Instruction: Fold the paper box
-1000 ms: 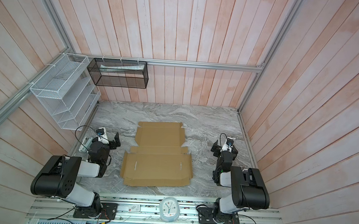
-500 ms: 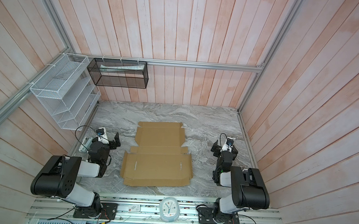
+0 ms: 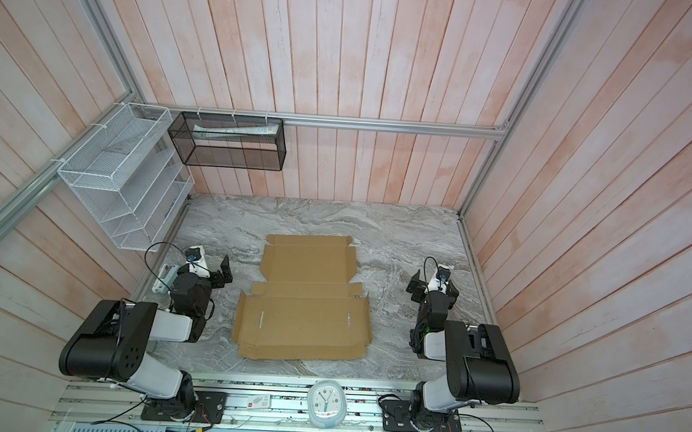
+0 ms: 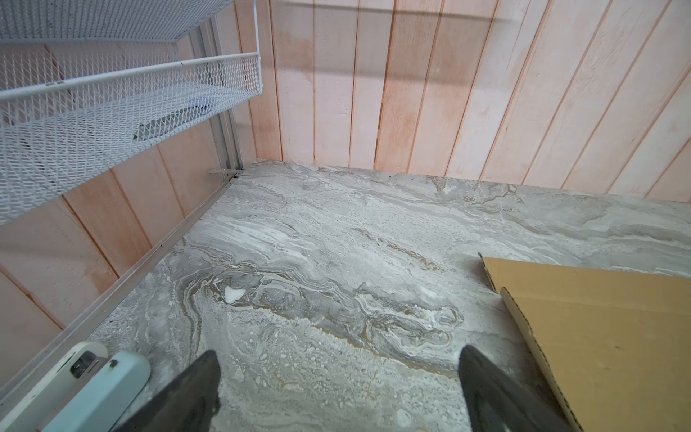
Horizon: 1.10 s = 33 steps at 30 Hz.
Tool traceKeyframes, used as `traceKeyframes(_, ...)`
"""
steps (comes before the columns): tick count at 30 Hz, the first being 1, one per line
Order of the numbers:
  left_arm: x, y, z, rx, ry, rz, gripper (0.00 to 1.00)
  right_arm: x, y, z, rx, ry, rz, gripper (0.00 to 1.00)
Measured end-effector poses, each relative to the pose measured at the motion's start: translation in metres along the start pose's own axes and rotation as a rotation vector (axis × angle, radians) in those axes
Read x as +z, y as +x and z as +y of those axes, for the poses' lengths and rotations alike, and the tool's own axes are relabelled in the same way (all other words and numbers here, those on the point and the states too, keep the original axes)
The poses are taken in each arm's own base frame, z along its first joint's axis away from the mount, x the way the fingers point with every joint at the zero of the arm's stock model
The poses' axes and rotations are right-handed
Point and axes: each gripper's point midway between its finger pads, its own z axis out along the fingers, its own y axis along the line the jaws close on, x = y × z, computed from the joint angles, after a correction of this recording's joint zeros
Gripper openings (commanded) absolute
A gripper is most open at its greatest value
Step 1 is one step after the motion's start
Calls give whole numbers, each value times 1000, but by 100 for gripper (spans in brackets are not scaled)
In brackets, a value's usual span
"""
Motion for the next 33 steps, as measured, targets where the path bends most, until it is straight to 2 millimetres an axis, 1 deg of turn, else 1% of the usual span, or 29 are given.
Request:
traceKeyframes(9,1,-1,0,2,0,5,100,0,-1,0,1,0,-4,98)
traceKeyframes(11,1,-6,-1,4,0,9,100,1,-2,0,1,4,-3,98)
traceKeyframes(12,2,-14,-1,3,1,0,100,3,-4,0,-2,10,12,98)
traceKeyframes(14,1,-31,-2,-1,2,-28,100,14,-15,0,5,32,33,98)
traceKeyframes(16,-3,-47,0,-17,-7,-54,100,26,-40,0,37,62,30,98)
traceKeyframes(18,-6,-54,5,-53,-40,-54,100,28,-59,-4,82,90,19,98)
traceKeyframes(20,-8,-61,16,-116,-94,-39,100,21,-64,-14,128,115,29,98)
traceKeyframes(22,-11,-68,29,-179,-138,-32,100,13,-61,-27,171,146,55,98)
traceKeyframes(25,-15,-77,43,-246,-178,-17,100,0,-59,-40,223,164,88,98)
traceKeyframes(27,-15,-81,43,-271,-170,8,100,-7,-58,-39,246,150,110,98)
traceKeyframes(33,-12,-88,27,-303,-96,102,100,-23,-52,-31,260,111,215,98)
